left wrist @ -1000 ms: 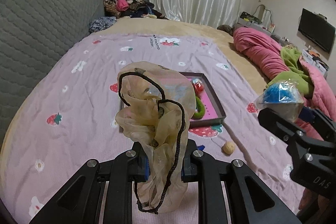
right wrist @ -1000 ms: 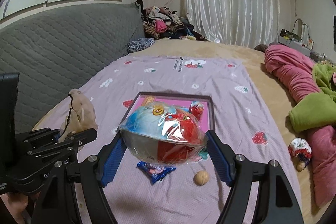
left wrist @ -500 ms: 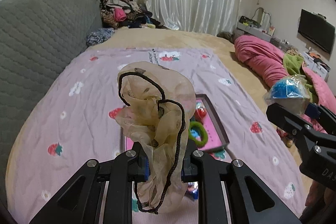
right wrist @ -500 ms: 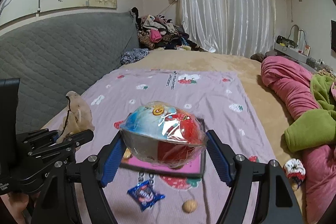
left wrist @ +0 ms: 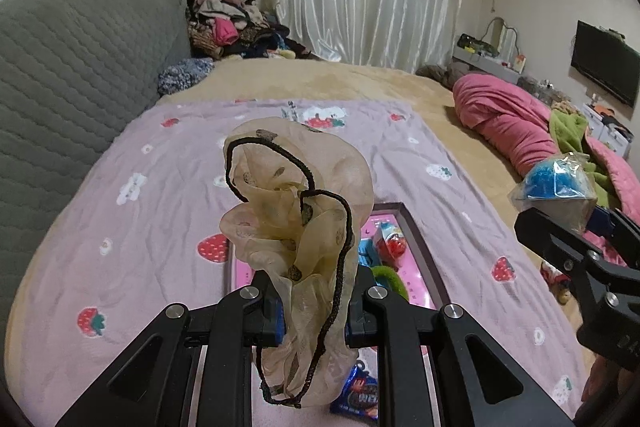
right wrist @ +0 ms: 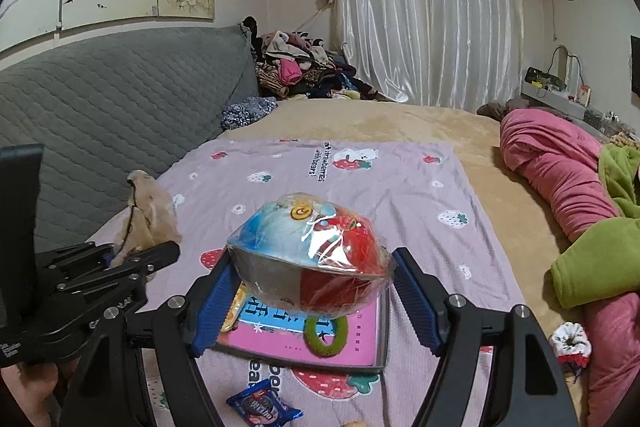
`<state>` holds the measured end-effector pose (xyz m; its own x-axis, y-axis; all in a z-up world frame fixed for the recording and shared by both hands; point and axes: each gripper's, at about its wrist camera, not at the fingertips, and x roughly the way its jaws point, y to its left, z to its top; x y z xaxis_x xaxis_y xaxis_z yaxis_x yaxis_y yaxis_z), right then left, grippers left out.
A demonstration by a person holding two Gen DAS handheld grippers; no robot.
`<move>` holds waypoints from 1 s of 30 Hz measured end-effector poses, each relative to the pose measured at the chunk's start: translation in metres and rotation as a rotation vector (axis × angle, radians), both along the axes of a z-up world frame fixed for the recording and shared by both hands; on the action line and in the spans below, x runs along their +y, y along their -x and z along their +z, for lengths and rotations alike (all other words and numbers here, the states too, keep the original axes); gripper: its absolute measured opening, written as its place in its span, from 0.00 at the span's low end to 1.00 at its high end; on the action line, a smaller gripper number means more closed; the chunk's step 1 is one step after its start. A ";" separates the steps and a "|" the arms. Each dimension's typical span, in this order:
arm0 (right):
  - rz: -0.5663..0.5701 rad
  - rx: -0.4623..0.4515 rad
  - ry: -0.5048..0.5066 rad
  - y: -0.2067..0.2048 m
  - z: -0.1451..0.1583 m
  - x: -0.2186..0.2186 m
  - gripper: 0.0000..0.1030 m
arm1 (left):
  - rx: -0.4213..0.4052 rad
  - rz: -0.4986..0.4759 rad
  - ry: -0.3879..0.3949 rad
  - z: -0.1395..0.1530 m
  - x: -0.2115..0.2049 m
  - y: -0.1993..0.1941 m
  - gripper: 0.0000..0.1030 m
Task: Organize objects
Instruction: 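Lift the scrunchie with the left gripper while the right carries the Kinder egg to the tray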
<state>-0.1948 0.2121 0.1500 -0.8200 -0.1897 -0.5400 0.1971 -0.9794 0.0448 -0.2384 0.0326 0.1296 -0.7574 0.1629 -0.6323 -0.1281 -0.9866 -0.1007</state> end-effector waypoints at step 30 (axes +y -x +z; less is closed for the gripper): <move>-0.022 -0.177 -0.080 0.097 -0.179 0.002 0.73 | -0.179 -0.086 0.026 -0.191 0.039 0.086 0.19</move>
